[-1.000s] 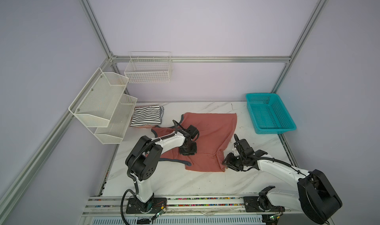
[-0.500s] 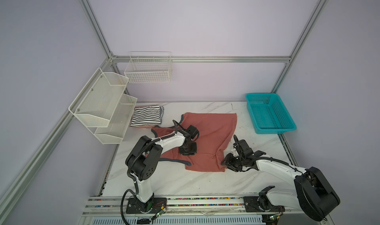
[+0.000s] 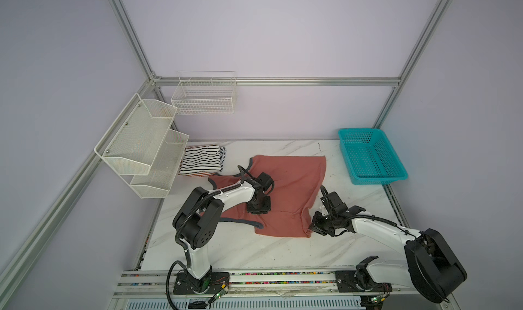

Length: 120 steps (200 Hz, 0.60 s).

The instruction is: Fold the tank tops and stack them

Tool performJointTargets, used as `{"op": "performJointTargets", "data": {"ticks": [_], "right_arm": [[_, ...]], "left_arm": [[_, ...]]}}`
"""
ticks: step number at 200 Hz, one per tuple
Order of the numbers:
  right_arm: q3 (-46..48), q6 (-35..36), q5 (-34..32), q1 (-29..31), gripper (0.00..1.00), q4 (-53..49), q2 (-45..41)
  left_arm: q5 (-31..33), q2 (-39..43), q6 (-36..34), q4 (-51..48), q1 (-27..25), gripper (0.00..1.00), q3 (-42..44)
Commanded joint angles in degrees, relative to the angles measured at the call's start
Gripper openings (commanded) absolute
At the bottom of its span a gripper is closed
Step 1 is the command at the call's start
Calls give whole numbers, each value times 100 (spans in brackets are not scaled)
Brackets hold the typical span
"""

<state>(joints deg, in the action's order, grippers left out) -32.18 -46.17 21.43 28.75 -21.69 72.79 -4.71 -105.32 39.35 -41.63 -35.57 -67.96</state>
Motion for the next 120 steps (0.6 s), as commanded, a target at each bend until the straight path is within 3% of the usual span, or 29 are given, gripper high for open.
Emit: {"op": "performJointTargets", "data": {"ticks": [1, 10, 31, 86, 120], "right_arm": [[-231, 64, -414, -15, 5, -720, -155], [-261, 97, -444, -17, 0, -797, -164], [-329, 119, -567, -10, 0, -1054, -154], [-1084, 648, -1686, -11, 0, -2693, -110], [-1489, 564, -2272, -10, 0, -3491, -154]], "left_arm": [[4, -268, -75, 67, 40, 26, 264], [14, -277, -77, 76, 42, 27, 290], [48, -287, -77, 102, 70, 26, 361], [76, -287, -77, 195, 182, 26, 623], [67, -265, -75, 243, 244, 26, 791]]}}
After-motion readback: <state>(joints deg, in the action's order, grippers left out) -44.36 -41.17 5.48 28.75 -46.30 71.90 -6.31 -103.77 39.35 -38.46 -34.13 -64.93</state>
